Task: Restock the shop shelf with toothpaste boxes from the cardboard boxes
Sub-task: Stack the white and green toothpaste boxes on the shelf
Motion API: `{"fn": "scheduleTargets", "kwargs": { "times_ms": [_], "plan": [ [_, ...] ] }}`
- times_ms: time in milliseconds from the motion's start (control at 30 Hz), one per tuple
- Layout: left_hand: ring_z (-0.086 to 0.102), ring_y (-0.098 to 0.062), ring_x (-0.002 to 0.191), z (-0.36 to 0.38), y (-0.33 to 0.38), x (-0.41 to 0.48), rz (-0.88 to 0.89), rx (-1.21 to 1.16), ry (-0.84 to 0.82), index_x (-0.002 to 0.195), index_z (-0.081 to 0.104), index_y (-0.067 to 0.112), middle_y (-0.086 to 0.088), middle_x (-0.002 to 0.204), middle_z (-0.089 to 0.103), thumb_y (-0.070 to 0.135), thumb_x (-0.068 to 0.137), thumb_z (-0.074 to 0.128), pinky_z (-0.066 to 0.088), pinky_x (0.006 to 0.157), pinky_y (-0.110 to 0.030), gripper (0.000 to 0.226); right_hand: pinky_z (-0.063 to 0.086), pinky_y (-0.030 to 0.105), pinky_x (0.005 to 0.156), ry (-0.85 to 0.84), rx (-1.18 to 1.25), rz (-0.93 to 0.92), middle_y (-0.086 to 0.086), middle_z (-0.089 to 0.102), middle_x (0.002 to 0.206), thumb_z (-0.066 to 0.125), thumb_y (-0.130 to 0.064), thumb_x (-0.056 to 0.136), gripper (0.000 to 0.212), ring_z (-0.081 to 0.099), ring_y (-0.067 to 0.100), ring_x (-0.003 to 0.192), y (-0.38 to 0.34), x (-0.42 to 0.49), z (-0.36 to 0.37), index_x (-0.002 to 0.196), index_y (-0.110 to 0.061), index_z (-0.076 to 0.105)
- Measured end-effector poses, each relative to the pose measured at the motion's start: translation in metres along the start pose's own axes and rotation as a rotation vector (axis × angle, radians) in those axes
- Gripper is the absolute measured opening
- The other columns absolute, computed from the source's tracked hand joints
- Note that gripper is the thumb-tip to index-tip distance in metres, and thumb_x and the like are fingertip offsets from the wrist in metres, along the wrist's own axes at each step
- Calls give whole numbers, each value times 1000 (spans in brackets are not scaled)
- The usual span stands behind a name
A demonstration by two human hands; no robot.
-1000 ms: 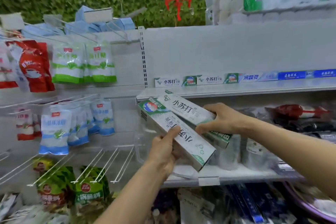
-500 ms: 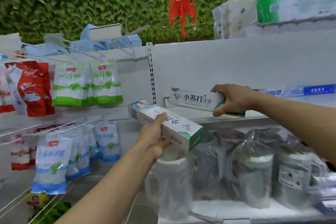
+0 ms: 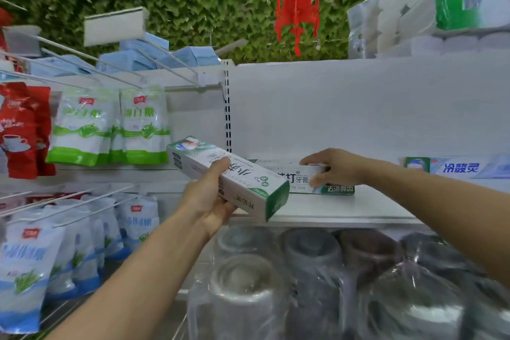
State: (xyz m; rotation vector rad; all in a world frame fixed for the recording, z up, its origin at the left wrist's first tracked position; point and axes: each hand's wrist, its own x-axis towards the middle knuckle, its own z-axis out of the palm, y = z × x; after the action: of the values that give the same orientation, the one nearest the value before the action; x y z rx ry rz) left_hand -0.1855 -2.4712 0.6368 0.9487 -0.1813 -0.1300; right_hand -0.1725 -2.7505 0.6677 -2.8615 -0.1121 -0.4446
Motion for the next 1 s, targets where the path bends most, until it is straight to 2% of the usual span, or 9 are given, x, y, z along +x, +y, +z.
{"fn": "scheduleTargets", "kwargs": {
  "times_ms": [200, 333, 567, 633, 700, 733, 833, 933, 1000],
  "plan": [
    [66, -22, 71, 15, -8, 25, 18, 3, 38, 95, 55, 10, -7, 62, 71, 14, 89, 66, 57, 53, -43, 13, 31, 40, 111, 30, -117, -8, -16, 37, 149, 60, -44, 87, 57, 34, 13, 137, 19, 39, 19, 141, -43, 39],
    [65, -24, 74, 20, -12, 36, 2, 1, 44, 98, 55, 10, -12, 80, 69, 14, 89, 66, 57, 51, -43, 15, 36, 38, 105, 19, -139, 6, -13, 40, 148, 58, -45, 89, 57, 38, 16, 134, 28, 52, 22, 142, -44, 37],
    [65, -22, 74, 24, -21, 46, -46, -11, 41, 99, 55, 10, -10, 68, 70, 10, 88, 64, 56, 55, -38, 15, 40, 36, 99, 15, -167, -11, -4, 48, 141, 57, -39, 91, 55, 43, 20, 125, 31, 59, 23, 143, -38, 37],
    [64, -23, 76, 27, -22, 47, -43, -11, 50, 99, 55, 9, -12, 79, 68, 9, 88, 64, 57, 61, -41, 13, 37, 37, 102, 3, -279, -9, -2, 42, 145, 57, -39, 91, 55, 37, 21, 131, 25, 61, 20, 143, -37, 38],
    [65, -24, 79, 29, -23, 48, -30, 22, 50, 97, 55, 9, -12, 84, 68, 10, 89, 64, 56, 69, -44, 12, 27, 41, 113, 67, -349, -72, 0, 24, 157, 54, -38, 94, 54, 21, 21, 142, 12, 60, 12, 145, -36, 36],
    [66, -23, 79, 29, -23, 49, -18, 60, 44, 99, 56, 9, -11, 84, 69, 12, 89, 64, 56, 68, -43, 13, 25, 42, 115, 146, -305, -123, -3, 17, 159, 54, -34, 95, 54, 16, 18, 145, 2, 57, 6, 146, -37, 34],
    [69, -22, 77, 33, -20, 53, 45, 288, 0, 110, 60, 6, -9, 86, 73, 21, 89, 65, 54, 56, -32, 26, 39, 42, 105, 406, -187, -354, -7, 15, 159, 62, -22, 91, 71, 21, 16, 142, -26, 39, -20, 148, -39, 24],
    [71, -19, 77, 53, -6, 57, 121, 636, -144, 118, 60, 10, -7, 92, 75, 26, 89, 64, 51, 52, -24, 34, 37, 40, 102, 432, -567, -594, -4, 10, 160, 69, -17, 77, 95, 23, 23, 139, -45, 21, -41, 151, -35, 13],
    [72, -16, 70, 73, 2, 55, 202, 833, -260, 115, 62, 15, -5, 86, 75, 24, 87, 66, 51, 52, -23, 30, 38, 40, 97, 455, -775, -665, -2, 29, 154, 68, -17, 69, 91, 32, 27, 132, -48, 12, -49, 148, -30, 26]
  ]
}}
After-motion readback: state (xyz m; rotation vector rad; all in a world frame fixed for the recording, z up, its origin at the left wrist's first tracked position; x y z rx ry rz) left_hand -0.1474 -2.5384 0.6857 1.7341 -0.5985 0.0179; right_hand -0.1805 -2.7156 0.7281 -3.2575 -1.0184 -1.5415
